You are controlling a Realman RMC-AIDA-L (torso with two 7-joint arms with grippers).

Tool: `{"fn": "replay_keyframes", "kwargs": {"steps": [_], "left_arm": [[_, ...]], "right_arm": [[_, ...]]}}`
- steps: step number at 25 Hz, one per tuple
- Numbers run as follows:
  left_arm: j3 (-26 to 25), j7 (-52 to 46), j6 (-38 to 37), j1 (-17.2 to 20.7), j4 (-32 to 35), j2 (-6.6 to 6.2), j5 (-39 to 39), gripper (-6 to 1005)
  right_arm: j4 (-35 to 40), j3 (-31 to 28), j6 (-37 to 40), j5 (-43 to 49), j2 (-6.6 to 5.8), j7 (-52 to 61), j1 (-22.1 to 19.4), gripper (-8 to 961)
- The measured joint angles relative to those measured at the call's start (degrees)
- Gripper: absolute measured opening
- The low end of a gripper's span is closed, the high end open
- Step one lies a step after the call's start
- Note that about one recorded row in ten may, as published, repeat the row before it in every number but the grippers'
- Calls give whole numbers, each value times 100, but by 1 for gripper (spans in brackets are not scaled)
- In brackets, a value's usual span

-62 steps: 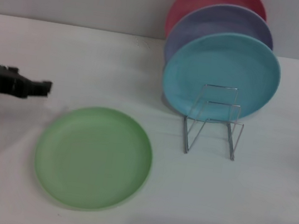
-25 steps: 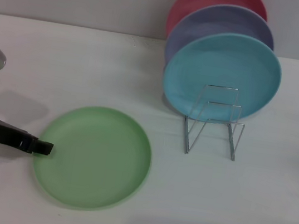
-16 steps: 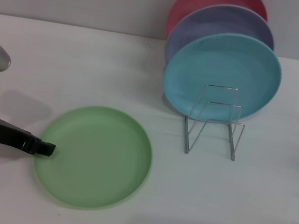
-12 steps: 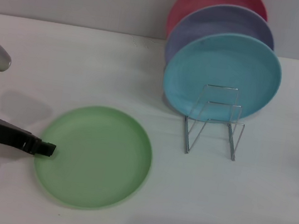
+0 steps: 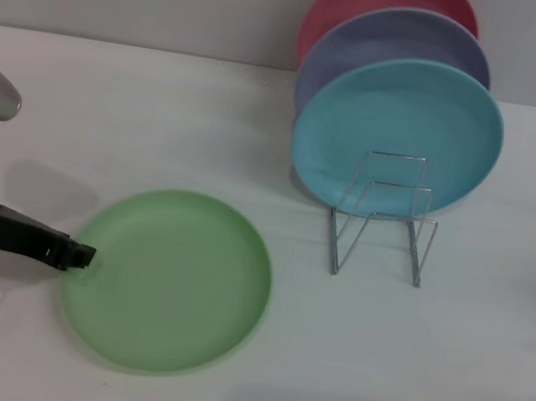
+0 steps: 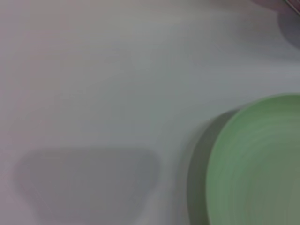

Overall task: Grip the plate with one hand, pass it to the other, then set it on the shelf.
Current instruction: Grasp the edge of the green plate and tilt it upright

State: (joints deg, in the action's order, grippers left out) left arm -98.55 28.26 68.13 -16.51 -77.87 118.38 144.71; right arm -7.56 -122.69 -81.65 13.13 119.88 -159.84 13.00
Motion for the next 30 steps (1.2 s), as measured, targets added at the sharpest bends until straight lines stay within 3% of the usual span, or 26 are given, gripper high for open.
{"fn": "replay_keyframes", "kwargs": {"steps": [7, 22, 30], "left_arm": [[-6, -22, -1, 19, -78, -10, 22, 215], [-7, 8, 2, 142, -478, -18, 30, 21], [-22, 12, -2, 215, -1230, -17, 17, 21]], "right_arm": [[0, 0, 0, 0, 0, 2, 1, 824], [-5, 24, -173, 15, 0, 19, -8, 824], [-172, 709, -1452, 21, 1, 172, -31, 824]]}}
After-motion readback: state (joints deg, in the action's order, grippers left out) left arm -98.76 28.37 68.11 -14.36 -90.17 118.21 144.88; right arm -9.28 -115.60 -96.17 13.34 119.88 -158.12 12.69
